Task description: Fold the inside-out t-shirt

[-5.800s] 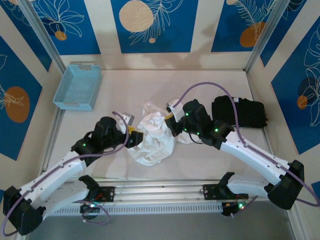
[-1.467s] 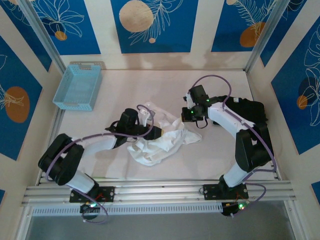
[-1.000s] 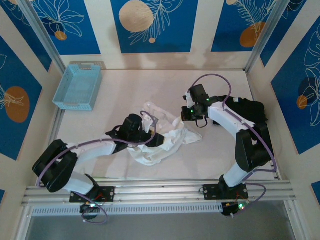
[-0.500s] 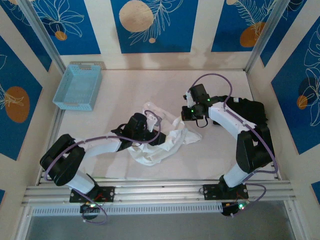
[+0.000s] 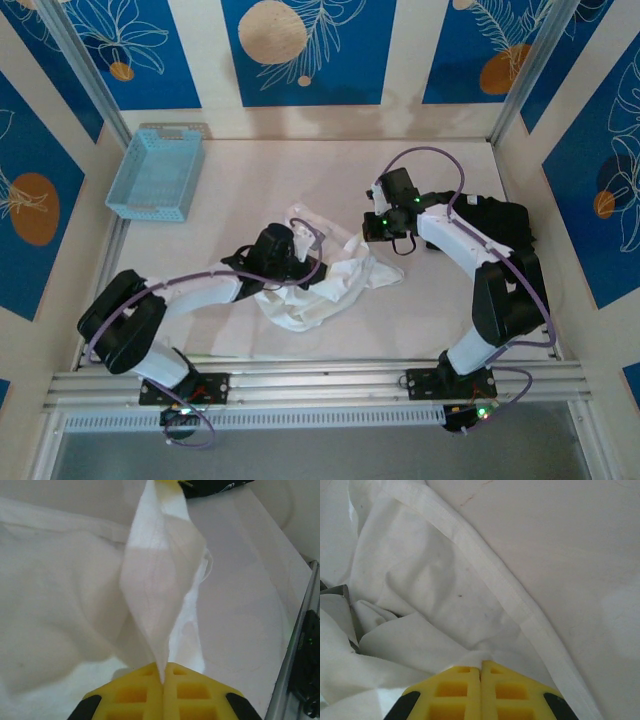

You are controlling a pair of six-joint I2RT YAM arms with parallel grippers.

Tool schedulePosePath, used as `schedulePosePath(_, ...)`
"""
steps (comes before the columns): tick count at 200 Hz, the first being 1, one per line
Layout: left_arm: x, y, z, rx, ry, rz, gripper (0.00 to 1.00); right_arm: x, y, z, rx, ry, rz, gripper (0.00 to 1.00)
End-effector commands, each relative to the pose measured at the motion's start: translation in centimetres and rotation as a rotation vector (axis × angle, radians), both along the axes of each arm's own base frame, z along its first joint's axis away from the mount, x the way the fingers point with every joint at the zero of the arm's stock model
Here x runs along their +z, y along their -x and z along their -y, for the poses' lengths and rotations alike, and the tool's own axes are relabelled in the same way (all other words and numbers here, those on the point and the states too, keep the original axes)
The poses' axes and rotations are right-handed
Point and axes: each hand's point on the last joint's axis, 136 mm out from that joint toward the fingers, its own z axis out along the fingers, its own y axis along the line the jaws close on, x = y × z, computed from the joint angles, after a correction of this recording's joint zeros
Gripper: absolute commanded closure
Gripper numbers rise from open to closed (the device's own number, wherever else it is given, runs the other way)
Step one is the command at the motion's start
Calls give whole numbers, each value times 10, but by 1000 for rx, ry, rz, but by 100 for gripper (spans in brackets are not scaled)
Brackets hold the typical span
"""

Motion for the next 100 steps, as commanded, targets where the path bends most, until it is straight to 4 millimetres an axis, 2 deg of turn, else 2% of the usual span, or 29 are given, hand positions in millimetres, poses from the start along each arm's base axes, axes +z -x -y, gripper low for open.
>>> schedulePosePath(1, 50, -7, -21, 54, 18, 140, 100, 40, 15, -14, 53, -90, 69, 100)
schedulePosePath(13, 66, -10, -45, 127, 1, 186, 100, 57, 31, -34, 119, -190, 84, 98)
schedulePosePath(31, 86, -19, -92, 279, -70, 251, 100, 85, 69, -75, 304, -420, 72, 84)
schedulePosePath(45, 101, -24, -129, 398, -116, 288, 100, 99, 87, -82, 366, -503, 77, 71)
schedulePosePath(56, 108, -27, -154, 484, -146, 301, 100, 103, 89, -72, 337, -495, 108, 64)
schedulePosePath(68, 116, -29, -177, 556, -171, 319, 100, 95, 78, -50, 229, -429, 137, 59)
schedulePosePath(86, 123, -32, -194, 608, -193, 334, 100, 60, 52, 1, -17, -199, 132, 55)
schedulePosePath(100, 126, -33, -198, 619, -196, 337, 100, 32, 42, 26, -113, -64, 96, 53)
